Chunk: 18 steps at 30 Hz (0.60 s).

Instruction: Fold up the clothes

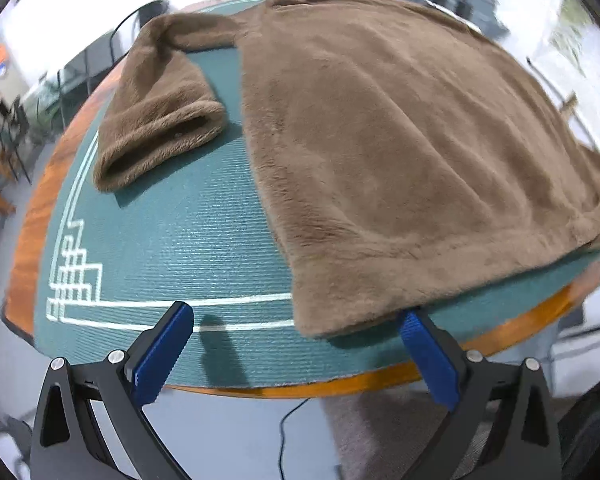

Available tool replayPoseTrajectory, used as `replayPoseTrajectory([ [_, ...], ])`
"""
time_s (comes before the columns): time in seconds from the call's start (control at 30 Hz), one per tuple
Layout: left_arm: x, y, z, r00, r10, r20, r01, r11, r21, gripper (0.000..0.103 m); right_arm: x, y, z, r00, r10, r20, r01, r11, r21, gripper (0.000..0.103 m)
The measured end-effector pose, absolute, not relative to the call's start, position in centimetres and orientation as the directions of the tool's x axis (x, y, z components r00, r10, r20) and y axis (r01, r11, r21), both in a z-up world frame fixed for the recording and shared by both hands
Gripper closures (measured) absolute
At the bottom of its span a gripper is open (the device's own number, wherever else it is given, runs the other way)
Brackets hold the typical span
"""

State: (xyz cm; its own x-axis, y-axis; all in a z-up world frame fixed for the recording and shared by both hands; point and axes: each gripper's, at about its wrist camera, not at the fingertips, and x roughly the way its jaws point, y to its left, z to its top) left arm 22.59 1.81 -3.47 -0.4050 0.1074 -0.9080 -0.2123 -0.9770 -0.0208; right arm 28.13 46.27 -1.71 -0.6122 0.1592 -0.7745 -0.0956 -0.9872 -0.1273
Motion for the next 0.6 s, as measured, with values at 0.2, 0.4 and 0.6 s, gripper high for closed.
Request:
replayPoseTrajectory([
  [0.2, 21.6, 1.0, -2.9, -0.447, 0.125, -0.886, -0.125, -0.989, -0.077, 0.001, 28.2, 45.8, -2.2, -0.589, 0.158, -0.793, -0.088, -0.987, -0.131, 0.058],
  [0.4, 21.1, -1.6, -1.8, -0.505, 0.000, -0.863, -0.002, -1.000, 0.001, 0.005, 28.8, 45.6, -1.9, -0.581, 0.151, -0.800, -0.080, -0.988, -0.129, 0.070],
  [0.6, 22.6, -5.9, 2.1, -0.561, 0.037, -0.827, -0.030, -0.999, -0.024, 0.007, 30.4, 43.7, 0.4, -0.609, 0.093, -0.787, 0.006, -0.993, -0.121, 0.070],
])
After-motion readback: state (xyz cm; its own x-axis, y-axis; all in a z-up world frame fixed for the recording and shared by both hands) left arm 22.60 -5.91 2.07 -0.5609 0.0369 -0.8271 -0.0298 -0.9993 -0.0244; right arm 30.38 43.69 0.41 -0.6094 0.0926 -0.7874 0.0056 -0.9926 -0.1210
